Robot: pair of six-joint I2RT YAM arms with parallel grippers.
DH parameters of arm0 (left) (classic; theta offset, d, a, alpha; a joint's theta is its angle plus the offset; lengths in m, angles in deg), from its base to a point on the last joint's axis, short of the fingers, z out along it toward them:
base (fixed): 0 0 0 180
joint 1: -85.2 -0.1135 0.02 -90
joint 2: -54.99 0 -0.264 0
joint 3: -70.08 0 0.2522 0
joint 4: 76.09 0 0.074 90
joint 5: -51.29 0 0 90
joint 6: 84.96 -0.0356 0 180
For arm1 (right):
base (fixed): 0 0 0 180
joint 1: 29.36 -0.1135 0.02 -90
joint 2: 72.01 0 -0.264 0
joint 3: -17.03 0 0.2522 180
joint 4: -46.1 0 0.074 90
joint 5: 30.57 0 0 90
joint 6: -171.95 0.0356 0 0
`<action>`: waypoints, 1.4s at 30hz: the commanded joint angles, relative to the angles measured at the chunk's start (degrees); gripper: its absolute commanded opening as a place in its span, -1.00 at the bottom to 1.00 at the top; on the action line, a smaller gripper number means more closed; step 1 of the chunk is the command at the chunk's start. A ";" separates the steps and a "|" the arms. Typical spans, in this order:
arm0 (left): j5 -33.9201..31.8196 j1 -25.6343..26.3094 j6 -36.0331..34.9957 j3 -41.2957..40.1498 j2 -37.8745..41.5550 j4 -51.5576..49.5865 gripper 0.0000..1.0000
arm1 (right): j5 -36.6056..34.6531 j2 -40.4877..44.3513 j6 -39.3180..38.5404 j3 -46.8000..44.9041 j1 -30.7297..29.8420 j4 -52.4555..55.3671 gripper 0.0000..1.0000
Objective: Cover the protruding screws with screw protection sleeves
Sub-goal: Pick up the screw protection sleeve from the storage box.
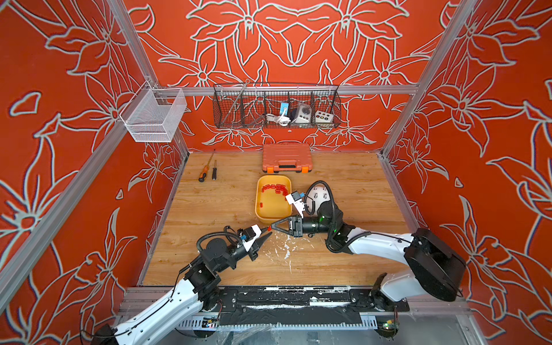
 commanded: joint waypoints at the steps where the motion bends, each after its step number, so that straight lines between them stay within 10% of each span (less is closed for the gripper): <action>1: 0.72 0.12 -0.45 0.01 0.46 0.89 -0.61 | 0.58 -0.68 -0.07 -0.77 -0.60 -1.96 -1.00; 8: 0.90 0.12 -0.40 -0.20 1.28 0.84 -0.41 | 0.23 -0.87 -0.96 -0.98 -0.69 -1.54 -1.00; 15: 1.36 0.12 -0.65 0.05 0.96 0.24 -0.87 | 0.06 -0.82 -1.01 -0.88 -0.78 -1.42 -1.00; 23: 1.50 0.12 -0.75 0.17 0.53 0.32 -0.90 | 0.17 -0.88 -1.49 -0.44 -0.78 -0.77 -1.00; 42: 0.38 0.12 -1.09 -0.35 3.42 -1.63 -0.08 | 1.47 6.77 -5.53 0.69 7.87 9.73 -1.00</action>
